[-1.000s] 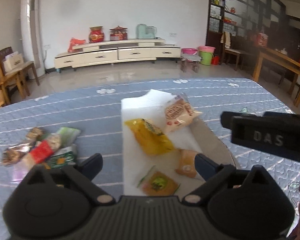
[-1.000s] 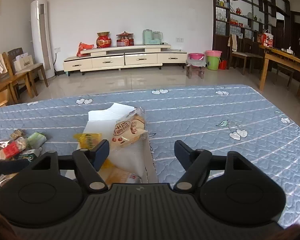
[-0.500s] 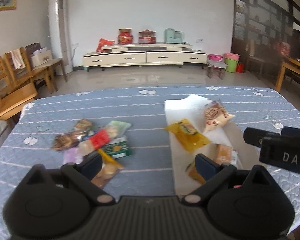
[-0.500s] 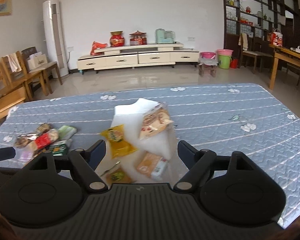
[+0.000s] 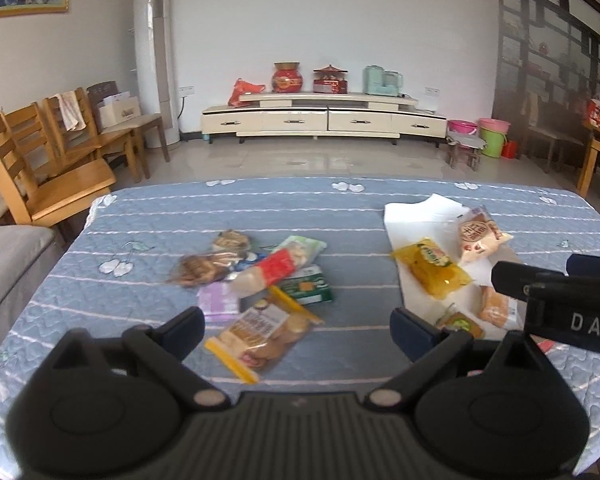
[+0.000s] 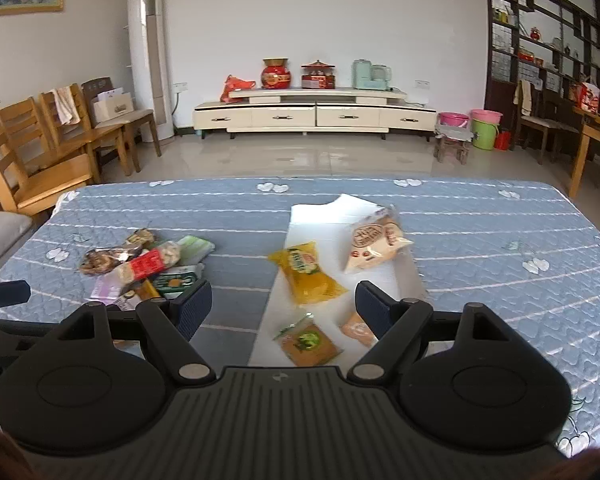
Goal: Organize snacks
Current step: 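Withdraw both open grippers from the tray toward the snack pile, then grasp the yellow-edged egg-roll bag with the left gripper while the right grasps the green biscuit pack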
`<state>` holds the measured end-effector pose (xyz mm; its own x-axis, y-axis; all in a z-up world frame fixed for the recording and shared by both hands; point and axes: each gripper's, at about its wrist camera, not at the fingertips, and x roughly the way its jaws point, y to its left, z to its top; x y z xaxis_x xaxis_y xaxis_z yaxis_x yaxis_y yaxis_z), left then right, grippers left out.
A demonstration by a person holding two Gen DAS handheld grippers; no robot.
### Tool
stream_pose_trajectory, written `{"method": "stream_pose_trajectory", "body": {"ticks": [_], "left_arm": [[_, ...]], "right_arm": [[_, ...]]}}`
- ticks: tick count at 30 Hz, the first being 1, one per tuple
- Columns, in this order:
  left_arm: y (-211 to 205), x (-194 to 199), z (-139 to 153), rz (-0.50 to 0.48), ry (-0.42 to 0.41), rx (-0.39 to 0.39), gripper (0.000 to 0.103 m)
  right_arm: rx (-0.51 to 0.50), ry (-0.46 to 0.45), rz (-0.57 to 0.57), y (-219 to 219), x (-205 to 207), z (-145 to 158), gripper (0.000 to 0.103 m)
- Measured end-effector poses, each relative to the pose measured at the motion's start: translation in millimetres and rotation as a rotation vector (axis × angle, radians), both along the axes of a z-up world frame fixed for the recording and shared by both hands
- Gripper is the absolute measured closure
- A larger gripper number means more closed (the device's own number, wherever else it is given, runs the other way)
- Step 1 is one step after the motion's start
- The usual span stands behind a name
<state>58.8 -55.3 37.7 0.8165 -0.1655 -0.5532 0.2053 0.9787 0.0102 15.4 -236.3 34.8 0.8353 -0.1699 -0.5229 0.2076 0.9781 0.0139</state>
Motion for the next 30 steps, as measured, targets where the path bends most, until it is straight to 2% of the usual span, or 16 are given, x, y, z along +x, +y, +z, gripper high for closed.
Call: {"method": "stream_pose_trajectory", "body": {"ticks": [16, 30], "left_arm": [[46.7, 2.2, -7.2, 0.077, 0.009, -0.027, 0.004], [69.6, 10.9, -17.3, 0.123, 0.027, -0.028, 0.004]], "right_arm": [[-0.021, 0.018, 0.080, 8.5, 15.5, -7.5, 0.002], [-0.032, 0.049, 0.135, 24.2, 24.3, -14.7, 0.000]]}}
